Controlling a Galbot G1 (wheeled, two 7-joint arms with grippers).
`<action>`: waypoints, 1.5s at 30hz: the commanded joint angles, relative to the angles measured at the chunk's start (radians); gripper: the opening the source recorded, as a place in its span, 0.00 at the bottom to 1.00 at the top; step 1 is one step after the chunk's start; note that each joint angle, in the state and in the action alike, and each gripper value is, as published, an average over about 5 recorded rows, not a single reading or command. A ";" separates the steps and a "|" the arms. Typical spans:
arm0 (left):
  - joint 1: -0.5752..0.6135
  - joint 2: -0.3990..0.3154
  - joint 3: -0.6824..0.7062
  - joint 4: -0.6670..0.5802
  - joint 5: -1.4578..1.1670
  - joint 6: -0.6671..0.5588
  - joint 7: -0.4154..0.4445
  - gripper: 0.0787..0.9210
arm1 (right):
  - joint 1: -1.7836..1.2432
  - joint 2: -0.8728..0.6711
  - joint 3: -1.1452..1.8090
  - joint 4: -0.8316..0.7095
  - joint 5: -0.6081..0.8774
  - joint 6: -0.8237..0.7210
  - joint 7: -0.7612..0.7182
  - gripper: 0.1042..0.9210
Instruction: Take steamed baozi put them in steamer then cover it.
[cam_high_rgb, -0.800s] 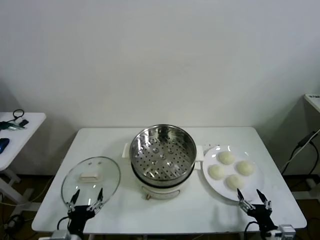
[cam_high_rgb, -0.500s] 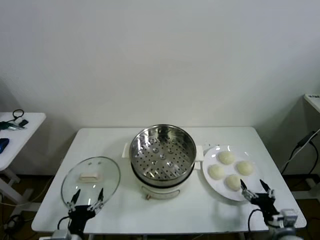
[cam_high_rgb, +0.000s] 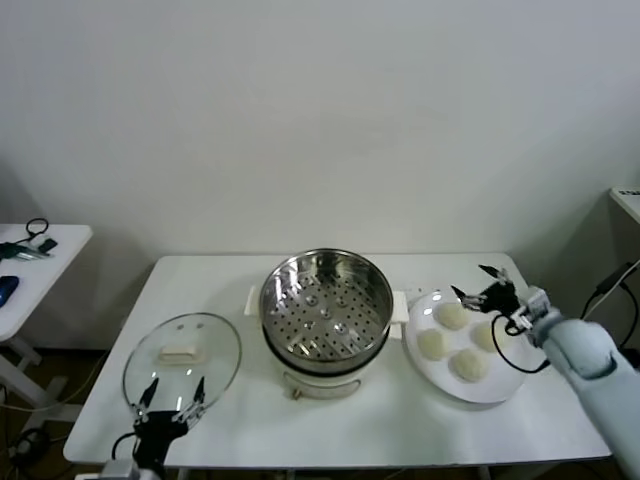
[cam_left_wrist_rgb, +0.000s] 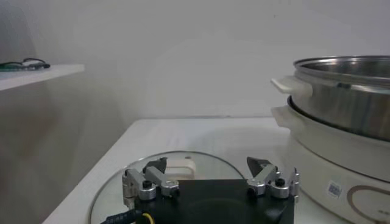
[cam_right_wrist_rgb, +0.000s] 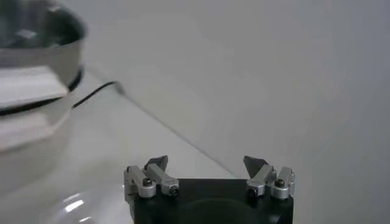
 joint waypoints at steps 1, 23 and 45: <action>0.000 0.009 0.002 0.005 0.001 -0.003 0.000 0.88 | 0.837 -0.137 -0.879 -0.283 -0.170 0.224 -0.561 0.88; 0.014 0.027 0.006 0.025 0.006 -0.031 -0.002 0.88 | 0.807 0.218 -1.132 -0.491 -0.044 0.016 -0.452 0.88; 0.023 0.017 -0.003 0.030 0.006 -0.055 -0.004 0.88 | 0.707 0.362 -1.000 -0.702 -0.102 0.063 -0.426 0.88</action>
